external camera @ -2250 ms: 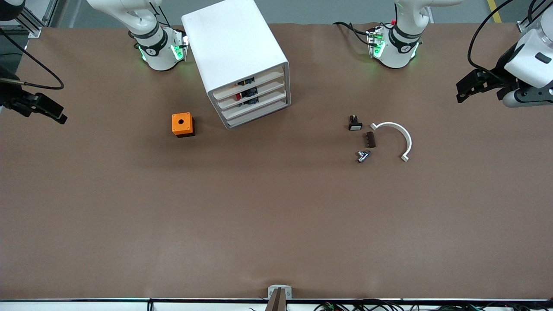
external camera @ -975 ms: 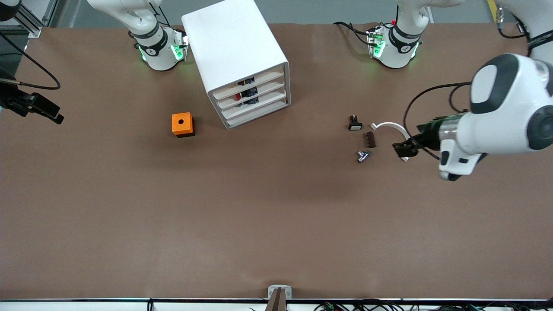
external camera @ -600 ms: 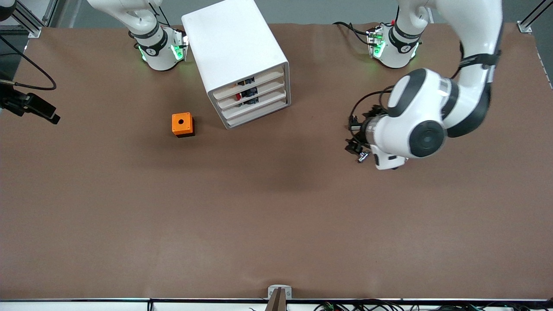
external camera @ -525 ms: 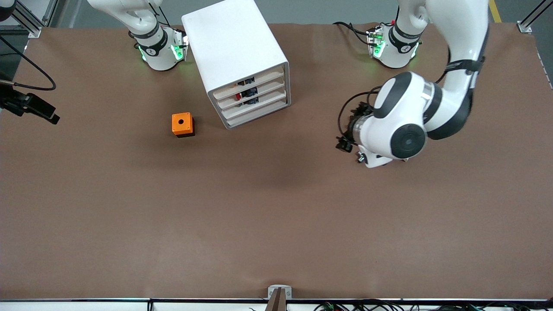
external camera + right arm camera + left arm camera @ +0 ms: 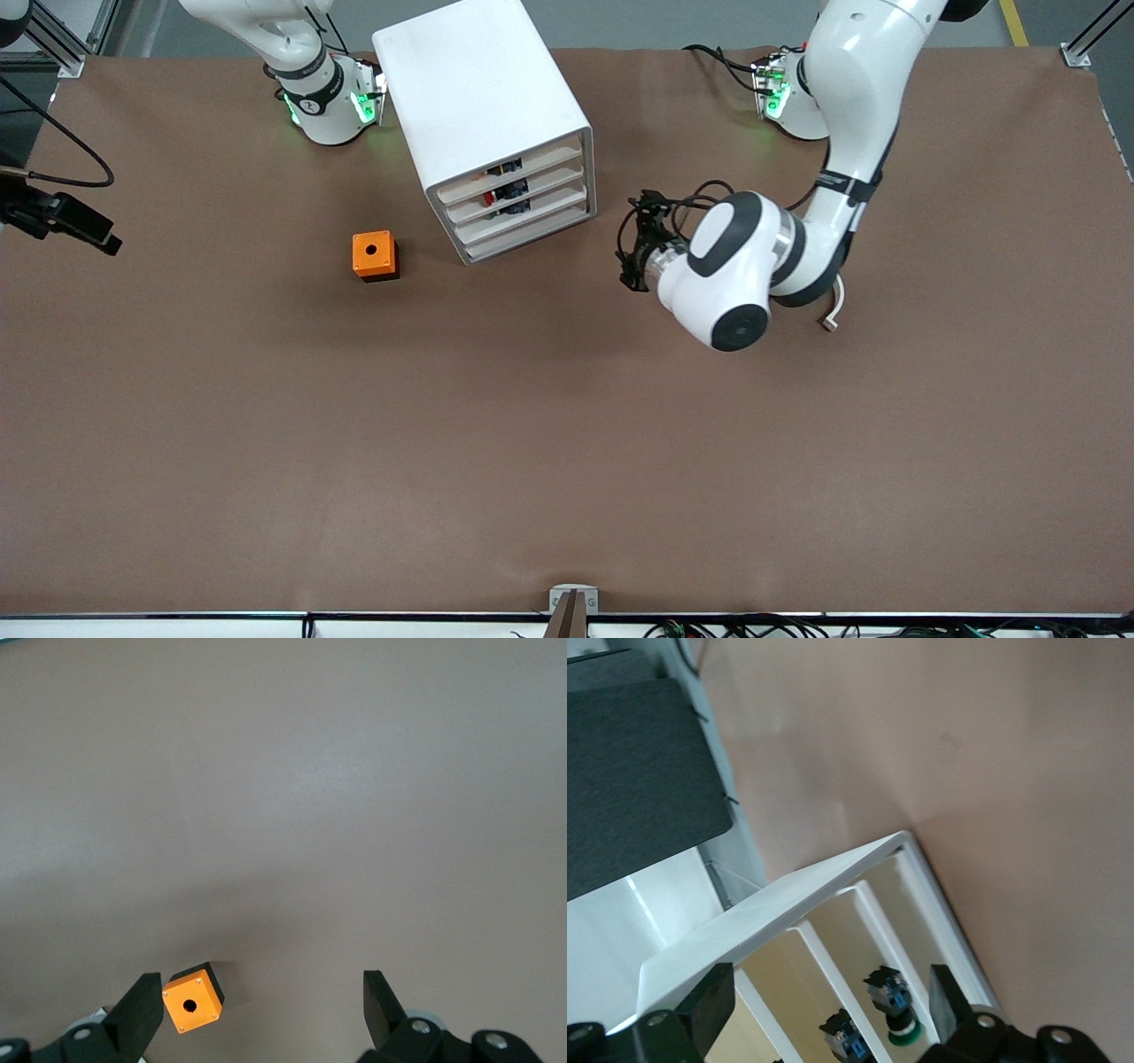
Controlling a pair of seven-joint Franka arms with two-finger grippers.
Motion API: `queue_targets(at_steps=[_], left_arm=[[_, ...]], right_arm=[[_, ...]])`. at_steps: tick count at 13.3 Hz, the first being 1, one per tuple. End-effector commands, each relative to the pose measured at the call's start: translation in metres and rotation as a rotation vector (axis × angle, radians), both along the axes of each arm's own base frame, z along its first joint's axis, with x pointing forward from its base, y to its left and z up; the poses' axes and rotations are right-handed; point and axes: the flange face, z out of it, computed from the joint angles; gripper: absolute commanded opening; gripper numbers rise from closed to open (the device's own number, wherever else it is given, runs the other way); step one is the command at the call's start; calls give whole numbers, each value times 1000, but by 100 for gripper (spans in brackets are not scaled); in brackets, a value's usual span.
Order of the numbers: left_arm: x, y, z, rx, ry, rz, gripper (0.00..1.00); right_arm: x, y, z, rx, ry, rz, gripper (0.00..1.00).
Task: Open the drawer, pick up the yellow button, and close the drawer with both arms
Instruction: 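Grasp the drawer front with the left gripper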
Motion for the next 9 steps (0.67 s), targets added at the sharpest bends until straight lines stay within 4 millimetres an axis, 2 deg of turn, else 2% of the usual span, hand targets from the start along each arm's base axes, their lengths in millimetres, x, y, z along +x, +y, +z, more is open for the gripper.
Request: queue_targets(at_steps=[1,5,9], left_arm=[[-7,-19,-20,48,124,87,95],[-23,-47,-42,138,321,241,86],[-41,-68,-45,216,438,295,81]], right_arm=[[-2,-9,-1,-4,7,13,100],[2,-8,-20,13,49,-18,100],[5,15,-27,83,77,-159,100]])
